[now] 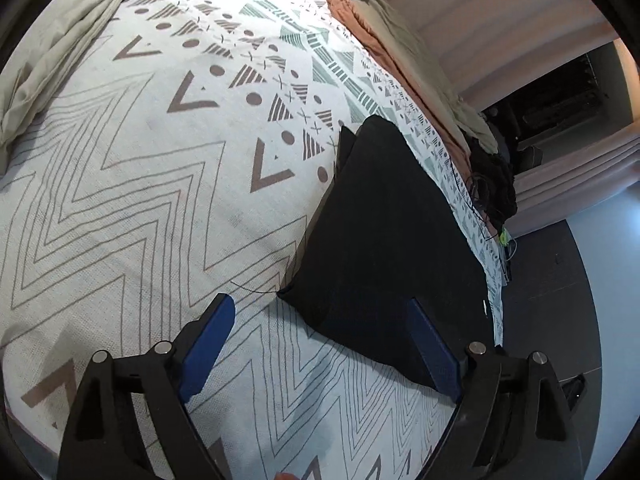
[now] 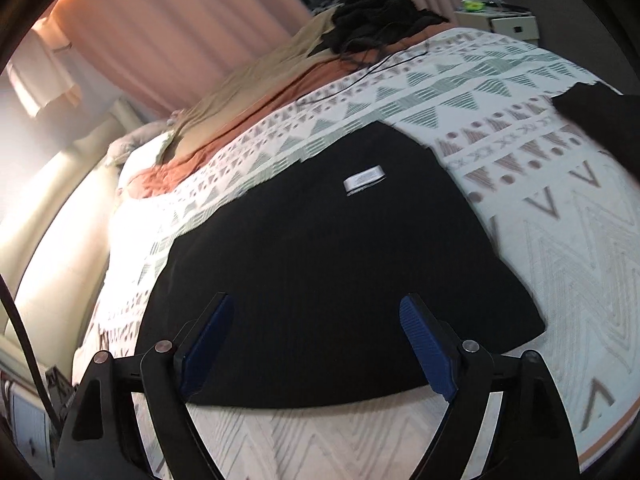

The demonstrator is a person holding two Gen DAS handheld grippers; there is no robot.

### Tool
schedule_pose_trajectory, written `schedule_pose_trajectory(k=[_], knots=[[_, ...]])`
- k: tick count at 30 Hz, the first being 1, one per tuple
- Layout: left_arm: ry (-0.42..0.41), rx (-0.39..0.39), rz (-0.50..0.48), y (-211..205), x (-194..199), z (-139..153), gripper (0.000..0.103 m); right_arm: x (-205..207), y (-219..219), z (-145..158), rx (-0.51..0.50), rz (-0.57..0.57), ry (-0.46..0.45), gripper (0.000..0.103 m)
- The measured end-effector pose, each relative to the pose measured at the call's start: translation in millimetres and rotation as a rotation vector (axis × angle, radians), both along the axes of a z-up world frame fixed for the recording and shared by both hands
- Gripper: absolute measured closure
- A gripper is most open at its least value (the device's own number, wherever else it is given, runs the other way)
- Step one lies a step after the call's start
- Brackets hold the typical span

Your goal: Fold large clothes

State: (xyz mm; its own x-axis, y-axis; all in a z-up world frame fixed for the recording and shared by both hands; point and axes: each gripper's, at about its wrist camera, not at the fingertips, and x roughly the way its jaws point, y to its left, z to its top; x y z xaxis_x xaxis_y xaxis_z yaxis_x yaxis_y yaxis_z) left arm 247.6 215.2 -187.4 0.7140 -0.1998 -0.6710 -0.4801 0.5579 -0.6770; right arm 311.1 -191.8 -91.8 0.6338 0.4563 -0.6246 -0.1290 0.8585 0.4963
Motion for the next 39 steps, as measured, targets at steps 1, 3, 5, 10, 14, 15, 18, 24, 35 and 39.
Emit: schedule_pose_trajectory(k=[1,3,5,10,14,15,18,24,35,39], knots=[[-0.004,0.001,0.001,-0.1,-0.4,0.6,0.015,-1.2,6.3,1.3,-0.009,0.019,-0.002,0.019],[-0.002,-0.003,0.006,0.2,-1.1,-0.6,0.015,-5.6,20.7,1.7,-0.038,0.058,-0.010,0.019],[0.002,-0.011,0.010,0.5,-1.4,-3.1,0.015,-12.1,37.5,2.0,-0.074,0.104,-0.019,0.019],[-0.019,-0.081,-0.002,0.0,1.9,-13.3,0.016,-21.0,76.9,-1.0,-0.154,0.219,-0.007,0.046],[-0.022,-0.130,-0.027,-4.3,7.5,-20.3,0.027,-18.3,94.9,-4.9,-0.190,0.265,0.011,0.056],[-0.014,-0.134,-0.029,-5.1,9.1,-22.6,0.031,-16.9,98.0,-7.2,-0.203,0.272,0.016,0.058],[-0.011,-0.169,-0.040,-6.8,15.1,-29.1,0.037,-9.4,106.7,-8.2,-0.233,0.283,0.031,0.065],[-0.040,-0.224,-0.027,-6.3,23.9,-36.0,0.037,-0.7,129.3,-14.4,-0.302,0.231,0.069,0.068],[-0.127,-0.297,0.002,-0.7,25.7,-39.3,0.088,18.8,157.0,-30.6,-0.352,0.223,0.109,0.068],[-0.219,-0.347,0.006,0.4,17.7,-32.7,0.088,18.4,158.1,-30.5,-0.349,0.214,0.105,0.068]])
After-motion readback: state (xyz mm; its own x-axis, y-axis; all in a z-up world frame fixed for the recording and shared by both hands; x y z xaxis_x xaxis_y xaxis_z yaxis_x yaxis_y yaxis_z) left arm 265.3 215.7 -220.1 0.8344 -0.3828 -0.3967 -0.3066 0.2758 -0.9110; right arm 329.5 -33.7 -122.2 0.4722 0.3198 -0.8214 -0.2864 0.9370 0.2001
